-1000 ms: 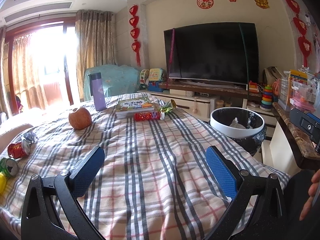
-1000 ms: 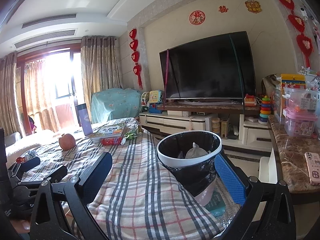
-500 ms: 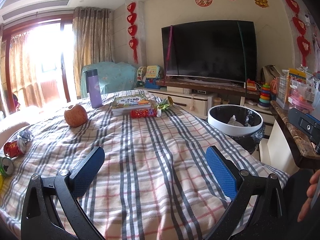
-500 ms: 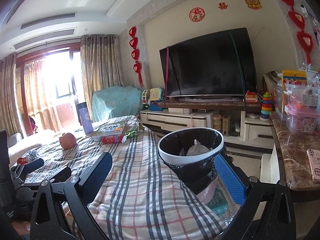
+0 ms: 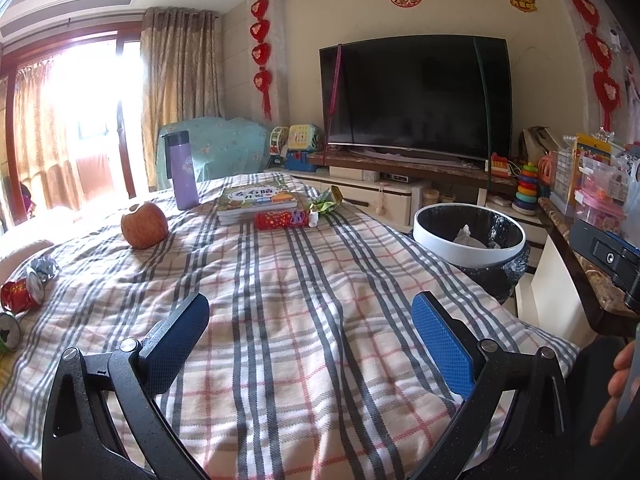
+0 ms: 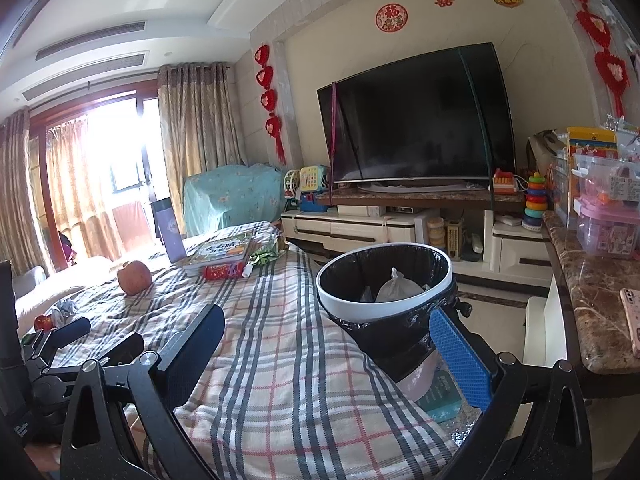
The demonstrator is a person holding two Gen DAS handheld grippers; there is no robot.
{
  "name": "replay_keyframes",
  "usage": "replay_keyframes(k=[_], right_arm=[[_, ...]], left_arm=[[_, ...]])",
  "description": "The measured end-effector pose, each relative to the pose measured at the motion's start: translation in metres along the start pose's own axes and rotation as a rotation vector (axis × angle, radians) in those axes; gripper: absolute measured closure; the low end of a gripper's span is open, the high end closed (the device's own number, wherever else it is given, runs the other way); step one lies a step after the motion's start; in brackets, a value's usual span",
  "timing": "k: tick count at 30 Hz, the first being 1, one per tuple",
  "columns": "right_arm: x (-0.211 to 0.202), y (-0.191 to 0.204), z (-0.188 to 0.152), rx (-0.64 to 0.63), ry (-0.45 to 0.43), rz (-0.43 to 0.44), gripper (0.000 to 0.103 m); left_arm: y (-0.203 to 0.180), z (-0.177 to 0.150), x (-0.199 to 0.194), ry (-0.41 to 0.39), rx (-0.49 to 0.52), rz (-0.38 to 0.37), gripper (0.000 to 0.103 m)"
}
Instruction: Collect trash
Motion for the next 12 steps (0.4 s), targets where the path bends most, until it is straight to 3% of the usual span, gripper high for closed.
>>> replay_keyframes(k=[12], right_arm=[[0.018,0.002,-0.002,0.004,0.045,0.000,0.000]], left_arm=[[0.004,-0.002,0.011,0.021,-0.011,-0.014,0.000]])
Point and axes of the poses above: each gripper's, at about its wrist camera, not at the fingertips, and x roughly the way its jaws point, y to its left, z to its top, the point moved 2 cm from there along x, roughly the way its jaws point, and after that the axes turned 2 degrees about -y, right-handed, at the moved point
